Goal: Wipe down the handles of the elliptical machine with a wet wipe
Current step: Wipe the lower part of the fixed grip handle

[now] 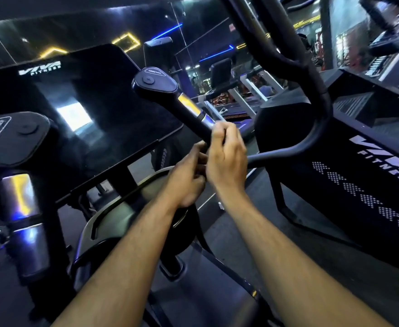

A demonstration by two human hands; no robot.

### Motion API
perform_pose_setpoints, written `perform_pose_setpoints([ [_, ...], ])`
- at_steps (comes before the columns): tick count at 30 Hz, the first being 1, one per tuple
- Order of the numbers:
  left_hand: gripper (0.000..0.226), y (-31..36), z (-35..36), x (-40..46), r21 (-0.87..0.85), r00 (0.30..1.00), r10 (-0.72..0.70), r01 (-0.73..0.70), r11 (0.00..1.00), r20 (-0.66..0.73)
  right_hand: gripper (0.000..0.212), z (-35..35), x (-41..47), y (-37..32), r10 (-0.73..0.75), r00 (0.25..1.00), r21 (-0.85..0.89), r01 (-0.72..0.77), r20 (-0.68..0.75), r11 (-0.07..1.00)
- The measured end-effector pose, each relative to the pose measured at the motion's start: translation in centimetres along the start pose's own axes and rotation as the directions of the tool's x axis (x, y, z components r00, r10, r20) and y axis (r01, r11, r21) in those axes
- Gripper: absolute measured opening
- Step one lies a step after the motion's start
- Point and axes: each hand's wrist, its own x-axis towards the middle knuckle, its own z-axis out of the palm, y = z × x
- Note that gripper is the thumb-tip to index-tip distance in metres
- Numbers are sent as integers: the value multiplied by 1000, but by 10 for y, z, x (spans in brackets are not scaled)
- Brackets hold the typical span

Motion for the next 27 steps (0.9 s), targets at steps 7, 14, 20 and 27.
perform_pose_setpoints([
  [7, 62, 6, -3, -3, -81, 1000, 5, -5, 997, 4, 62, 1, -28, 6, -22, 999, -7, 22, 37, 1000],
  [14, 86, -6, 0, 3, -78, 998, -63, 64, 995, 21, 70, -21, 19, 7, 209, 947, 198, -260, 245, 945],
  [20, 89, -3, 1, 6, -85, 994, -112, 112, 990, 8, 46, -33, -8, 48, 95, 926, 529, -290, 365, 797],
  [27, 102, -14, 4, 11, 24, 990, -138, 137, 990, 30, 53, -35, 15, 33, 71, 862, 509, -361, 502, 781],
])
